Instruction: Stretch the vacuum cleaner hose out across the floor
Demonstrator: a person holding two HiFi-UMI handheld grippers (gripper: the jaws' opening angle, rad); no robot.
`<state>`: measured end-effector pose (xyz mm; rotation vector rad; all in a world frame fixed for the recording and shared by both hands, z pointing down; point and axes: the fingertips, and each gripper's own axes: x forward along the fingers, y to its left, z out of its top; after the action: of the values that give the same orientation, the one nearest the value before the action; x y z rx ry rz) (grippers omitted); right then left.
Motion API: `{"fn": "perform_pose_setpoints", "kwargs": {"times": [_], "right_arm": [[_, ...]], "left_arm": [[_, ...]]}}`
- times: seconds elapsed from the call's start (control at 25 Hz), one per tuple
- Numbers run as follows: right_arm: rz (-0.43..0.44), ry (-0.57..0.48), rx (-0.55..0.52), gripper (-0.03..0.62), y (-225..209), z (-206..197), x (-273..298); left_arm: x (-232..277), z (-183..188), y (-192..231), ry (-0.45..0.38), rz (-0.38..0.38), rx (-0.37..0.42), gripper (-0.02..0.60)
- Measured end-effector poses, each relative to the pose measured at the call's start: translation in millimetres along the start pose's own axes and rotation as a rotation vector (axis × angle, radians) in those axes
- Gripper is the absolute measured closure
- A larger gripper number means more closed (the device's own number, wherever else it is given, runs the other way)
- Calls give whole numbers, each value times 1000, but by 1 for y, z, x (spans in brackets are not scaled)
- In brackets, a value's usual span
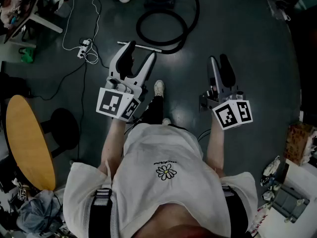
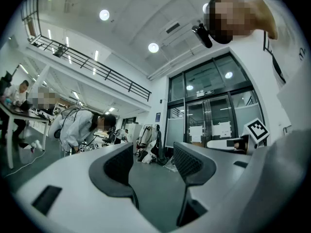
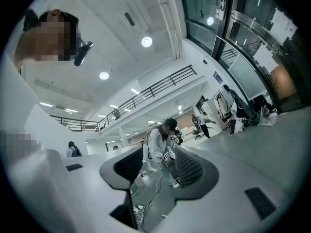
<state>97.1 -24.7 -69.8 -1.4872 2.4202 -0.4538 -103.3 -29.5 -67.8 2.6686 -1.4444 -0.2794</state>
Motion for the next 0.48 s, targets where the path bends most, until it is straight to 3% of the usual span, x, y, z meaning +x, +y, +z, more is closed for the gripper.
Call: {"fn": "perform_pose_setpoints", "kwargs": {"times": [0.28,0.48], "right_arm": [[-80,94,52,401,-45,-18,129],[-146,175,87,401,-97,-34,184]], "left_arm": [[95,-23,102,45,-51,6,341],[163,-47,132,90,-61,4,341]]}}
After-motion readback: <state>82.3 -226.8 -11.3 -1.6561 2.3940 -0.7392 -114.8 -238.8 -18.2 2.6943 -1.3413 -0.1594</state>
